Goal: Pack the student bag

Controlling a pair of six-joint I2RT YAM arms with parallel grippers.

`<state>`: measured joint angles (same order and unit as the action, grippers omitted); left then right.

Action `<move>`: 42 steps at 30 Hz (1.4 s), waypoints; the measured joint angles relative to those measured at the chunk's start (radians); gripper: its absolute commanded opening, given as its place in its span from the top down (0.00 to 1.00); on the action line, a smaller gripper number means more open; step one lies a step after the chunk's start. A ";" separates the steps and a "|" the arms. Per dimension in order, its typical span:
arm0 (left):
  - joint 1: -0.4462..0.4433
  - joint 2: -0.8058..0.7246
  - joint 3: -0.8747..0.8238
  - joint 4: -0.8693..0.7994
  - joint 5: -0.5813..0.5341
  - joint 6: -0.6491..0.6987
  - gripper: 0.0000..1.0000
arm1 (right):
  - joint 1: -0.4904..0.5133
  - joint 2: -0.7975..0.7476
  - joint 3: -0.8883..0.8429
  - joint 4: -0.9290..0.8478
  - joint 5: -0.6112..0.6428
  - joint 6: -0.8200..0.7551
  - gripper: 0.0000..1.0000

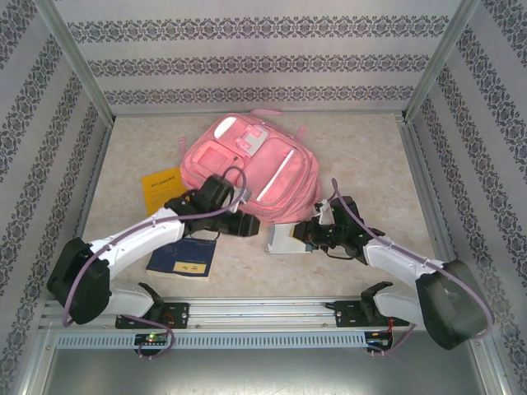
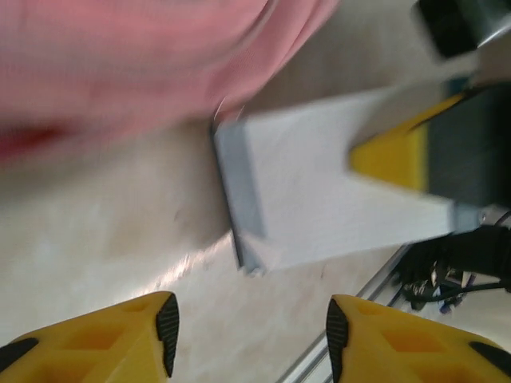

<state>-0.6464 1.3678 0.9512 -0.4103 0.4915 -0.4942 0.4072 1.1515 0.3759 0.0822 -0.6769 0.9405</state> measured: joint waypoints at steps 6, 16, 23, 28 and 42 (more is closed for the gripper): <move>0.032 0.242 0.391 -0.117 -0.053 0.119 0.41 | -0.011 -0.067 -0.040 -0.065 0.074 -0.012 0.90; 0.108 0.682 0.856 -0.249 -0.036 0.215 0.47 | -0.050 -0.216 -0.103 -0.124 0.090 -0.025 0.90; 0.108 0.779 0.874 -0.228 0.071 0.185 0.53 | -0.089 -0.240 -0.120 -0.140 0.084 -0.031 0.91; 0.112 0.787 0.869 -0.209 0.107 0.158 0.74 | -0.098 -0.259 -0.121 -0.147 0.078 -0.031 0.93; 0.137 0.718 0.873 -0.251 0.126 0.175 1.00 | -0.118 -0.431 -0.077 -0.259 0.113 -0.055 0.94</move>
<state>-0.5095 2.0861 1.8244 -0.6617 0.6174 -0.3187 0.2893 0.7200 0.2993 -0.1764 -0.5644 0.8860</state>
